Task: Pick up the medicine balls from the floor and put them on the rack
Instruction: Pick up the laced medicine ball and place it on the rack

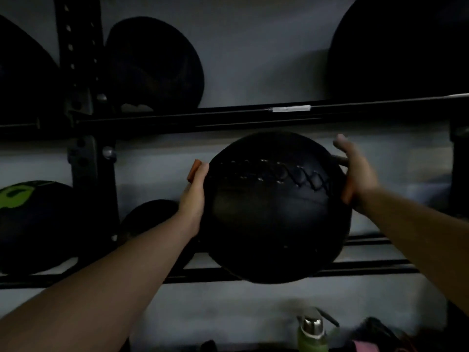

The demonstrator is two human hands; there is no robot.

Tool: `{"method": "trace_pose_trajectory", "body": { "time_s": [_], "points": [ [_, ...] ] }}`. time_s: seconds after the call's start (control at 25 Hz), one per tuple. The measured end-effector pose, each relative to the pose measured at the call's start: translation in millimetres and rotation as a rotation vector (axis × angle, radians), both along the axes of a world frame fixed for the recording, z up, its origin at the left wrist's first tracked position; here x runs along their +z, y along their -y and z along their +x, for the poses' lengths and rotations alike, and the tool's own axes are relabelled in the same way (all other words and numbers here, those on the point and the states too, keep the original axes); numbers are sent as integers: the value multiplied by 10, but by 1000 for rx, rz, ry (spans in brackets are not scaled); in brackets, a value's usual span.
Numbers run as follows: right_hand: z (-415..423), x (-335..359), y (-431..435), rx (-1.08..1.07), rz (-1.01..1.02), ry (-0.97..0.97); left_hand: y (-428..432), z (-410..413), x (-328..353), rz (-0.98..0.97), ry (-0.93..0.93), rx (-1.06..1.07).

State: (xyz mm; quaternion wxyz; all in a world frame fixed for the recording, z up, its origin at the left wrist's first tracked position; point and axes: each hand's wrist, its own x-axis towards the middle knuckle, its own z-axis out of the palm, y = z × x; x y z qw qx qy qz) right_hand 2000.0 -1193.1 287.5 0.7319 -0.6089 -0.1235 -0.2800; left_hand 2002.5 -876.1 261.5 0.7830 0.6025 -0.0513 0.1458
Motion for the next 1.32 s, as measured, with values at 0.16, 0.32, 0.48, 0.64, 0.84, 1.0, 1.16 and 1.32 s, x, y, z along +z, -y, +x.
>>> {"method": "trace_pose_trajectory", "body": {
  "time_s": [0.16, 0.32, 0.48, 0.64, 0.84, 1.0, 1.16, 1.32],
  "points": [
    [559, -56, -560, -190, -289, 246, -128, 250, -282, 331, 294, 305],
    [842, -115, -701, -366, -388, 406, -207, 401, -336, 706, 535, 381],
    [789, -103, -662, -411, -478, 390, -202, 443, -341, 719, 564, 440],
    [432, -10, -576, -427, -755, 153, -284, 230, -243, 801, 473, 321],
    [-435, 159, -348, -506, -979, -1, -376, -450, 41, 1111, 521, 273],
    [-1521, 131, 101, -615, -1242, -38, 13, -1189, 233, 1226, 581, 196],
    [-2884, 82, 773, -650, -1214, -166, 779, -1986, 193, 1187, 691, 47],
    [-4340, 56, 1448, -839, -1245, -279, 1720, -2817, 98, 1098, 771, -159]
  ]
}}
